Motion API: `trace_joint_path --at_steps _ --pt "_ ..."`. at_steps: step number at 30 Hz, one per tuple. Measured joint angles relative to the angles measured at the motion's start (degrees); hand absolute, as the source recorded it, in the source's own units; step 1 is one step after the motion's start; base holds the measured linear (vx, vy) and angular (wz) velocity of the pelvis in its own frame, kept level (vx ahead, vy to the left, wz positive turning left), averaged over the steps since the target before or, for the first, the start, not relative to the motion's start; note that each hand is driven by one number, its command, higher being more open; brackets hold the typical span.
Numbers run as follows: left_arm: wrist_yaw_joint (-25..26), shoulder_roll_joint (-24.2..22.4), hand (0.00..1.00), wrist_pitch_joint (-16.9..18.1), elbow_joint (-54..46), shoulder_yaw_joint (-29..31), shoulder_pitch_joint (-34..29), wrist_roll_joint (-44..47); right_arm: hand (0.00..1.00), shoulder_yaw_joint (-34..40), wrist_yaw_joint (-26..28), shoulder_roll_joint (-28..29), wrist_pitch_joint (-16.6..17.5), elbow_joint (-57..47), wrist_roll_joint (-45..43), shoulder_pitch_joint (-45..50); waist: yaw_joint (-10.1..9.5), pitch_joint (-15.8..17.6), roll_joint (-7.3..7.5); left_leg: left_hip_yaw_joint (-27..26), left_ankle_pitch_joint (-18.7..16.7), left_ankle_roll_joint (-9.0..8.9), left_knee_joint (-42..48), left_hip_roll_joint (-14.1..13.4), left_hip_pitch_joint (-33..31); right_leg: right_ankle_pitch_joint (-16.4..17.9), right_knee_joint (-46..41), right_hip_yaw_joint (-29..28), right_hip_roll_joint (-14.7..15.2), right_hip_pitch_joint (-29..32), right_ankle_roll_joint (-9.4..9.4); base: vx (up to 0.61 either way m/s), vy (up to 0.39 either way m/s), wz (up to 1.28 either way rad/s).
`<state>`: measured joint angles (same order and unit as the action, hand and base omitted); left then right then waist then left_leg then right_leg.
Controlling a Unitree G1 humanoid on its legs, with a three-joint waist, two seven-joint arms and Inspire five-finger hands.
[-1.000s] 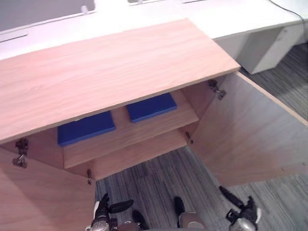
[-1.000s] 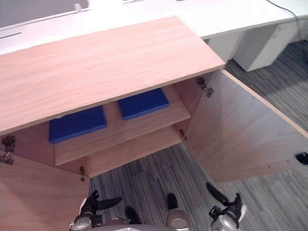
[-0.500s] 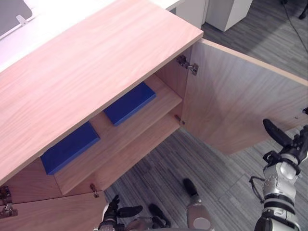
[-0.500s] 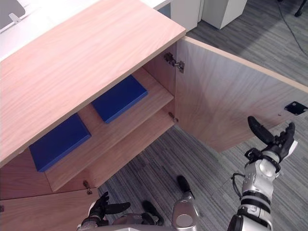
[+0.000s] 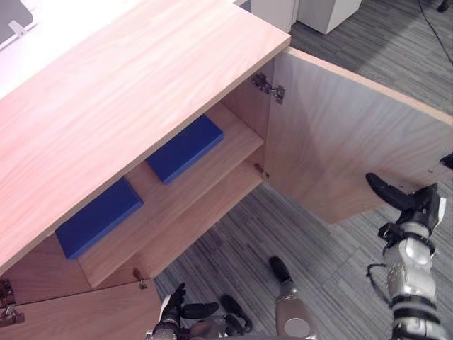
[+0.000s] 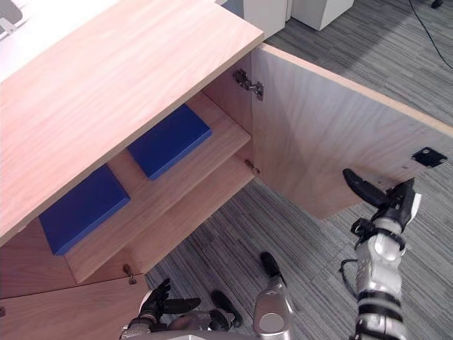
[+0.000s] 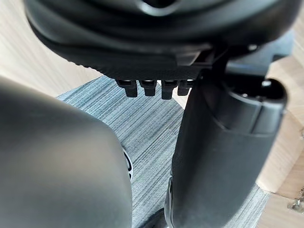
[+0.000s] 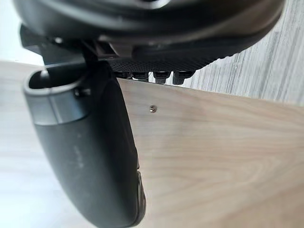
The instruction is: Walk over to the cabinet, pick up the folder, carry it to the office cabinet, place the folder inside the office cabinet, then close the office cabinet door
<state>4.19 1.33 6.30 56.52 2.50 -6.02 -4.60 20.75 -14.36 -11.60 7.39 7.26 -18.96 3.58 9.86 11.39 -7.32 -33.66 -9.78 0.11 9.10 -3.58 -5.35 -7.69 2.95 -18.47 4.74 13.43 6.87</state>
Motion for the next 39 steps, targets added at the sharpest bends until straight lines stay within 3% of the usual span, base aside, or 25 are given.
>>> trace_joint_path --at_steps 3,6,9,13,16,18,21,22,26,30,34,39 --pt "0.8 -0.3 1.0 -0.6 0.2 0.3 0.3 -1.1 1.0 -5.3 -1.3 7.8 0.1 -8.5 4.9 8.4 1.19 0.5 0.78 0.0 0.0 -0.03 0.4 -0.7 0.9 -0.1 0.0 0.0 -0.5 -0.9 -0.12 0.01 -0.024 -0.04" --pt "1.3 -0.2 1.0 -1.0 0.2 0.3 1.3 -1.7 1.0 -18.1 -1.8 13.0 1.0 -16.2 9.2 22.2 2.12 1.1 2.76 -0.3 -0.7 -0.69 1.7 -1.9 1.3 -0.5 -0.1 -0.4 -1.3 -1.8 -0.46 -0.04 -0.025 -0.09" --pt "2.3 0.3 1.0 -1.4 0.2 -0.3 2.3 -2.2 1.0 -29.2 -1.7 12.7 1.1 -17.8 9.6 29.1 2.0 1.3 4.71 -1.5 -2.2 -1.16 5.0 -3.7 1.3 -0.8 -1.1 -1.6 -2.6 -1.8 -0.57 -0.06 -0.035 -0.22" --pt "2.6 0.9 1.0 -1.7 0.3 -2.8 3.9 -2.4 1.0 -39.5 0.6 10.2 0.7 -17.9 9.6 31.7 0.97 2.2 6.13 -1.9 -3.9 -1.24 9.6 -6.1 0.2 -0.7 -3.3 -2.0 -3.9 -1.3 -0.54 -0.09 -0.052 -0.14" --pt "2.6 1.1 1.0 -1.8 0.6 -3.1 5.7 -3.4 1.0 -44.1 3.8 7.6 -0.6 -16.7 9.6 29.8 -1.0 3.0 7.23 0.6 -3.9 -0.96 10.5 -5.8 -1.0 0.2 -4.7 0.1 -3.5 -0.8 -0.38 -0.1 -0.045 0.37" --pt "2.6 1.6 1.0 -1.9 0.5 -3.0 6.8 -3.4 1.0 -47.2 7.0 4.5 -2.9 -13.3 9.7 21.9 -3.29 3.3 7.67 4.6 -2.7 -0.58 10.1 -4.7 -2.5 1.1 -5.6 3.7 -2.3 -0.9 -1.06 -0.11 -0.041 0.77" --pt "3.2 2.1 1.0 -2.1 -0.2 -2.9 7.1 -3.3 1.0 -47.4 7.4 4.3 -3.9 -8.6 9.9 11.2 -5.55 3.3 7.72 8.8 -0.1 -0.17 7.8 -2.6 -3.6 1.5 -5.6 8.1 -0.4 -1.3 -1.24 -0.06 -0.025 0.93" --pt "3.3 2.8 1.0 -2.2 -0.7 -2.8 7.1 -3.2 1.0 -46.0 7.4 4.3 -4.1 -5.4 10.1 4.1 -6.94 3.4 7.83 11.2 1.6 -0.16 6.4 -1.5 -4.4 1.6 -5.5 10.7 0.6 -1.4 -1.45 -0.03 -0.023 0.98" --pt "4.5 3.3 1.0 -2.1 -2.5 -1.4 6.0 -1.1 1.0 -39.3 6.1 3.7 -4.5 3.2 11.4 -9.4 -10.09 3.4 7.91 16.9 4.8 0.5 3.5 0.5 -6.0 2.0 -5.4 16.7 2.2 -2.0 -1.96 0.0 -0.009 0.84" --pt "4.5 3.1 1.0 -1.4 -3.0 0.6 5.6 1.2 1.0 -29.2 1.7 1.1 -4.5 14.4 12.4 -20.4 -11.0 3.4 7.94 23.0 6.2 1.27 3.0 1.8 -7.7 2.7 -5.4 23.1 3.4 -3.6 -1.2 0.04 0.01 0.82" --pt "4.5 3.3 1.0 -0.7 -3.9 2.0 4.5 3.0 1.0 -23.5 -1.3 -2.1 -4.6 20.8 12.2 -23.0 -11.29 3.5 7.83 24.4 6.8 1.9 2.8 2.5 -8.1 2.8 -5.3 24.3 3.7 -3.8 -1.08 0.03 0.026 0.24" --pt "4.5 3.3 1.0 -0.5 -4.5 3.3 3.6 4.7 1.0 -21.9 -1.7 -2.8 -3.6 19.1 12.4 -18.8 -11.22 3.5 7.66 28.3 7.3 1.29 1.5 3.6 -8.1 4.6 -5.6 28.1 4.3 -5.3 -0.63 0.0 0.01 0.4"
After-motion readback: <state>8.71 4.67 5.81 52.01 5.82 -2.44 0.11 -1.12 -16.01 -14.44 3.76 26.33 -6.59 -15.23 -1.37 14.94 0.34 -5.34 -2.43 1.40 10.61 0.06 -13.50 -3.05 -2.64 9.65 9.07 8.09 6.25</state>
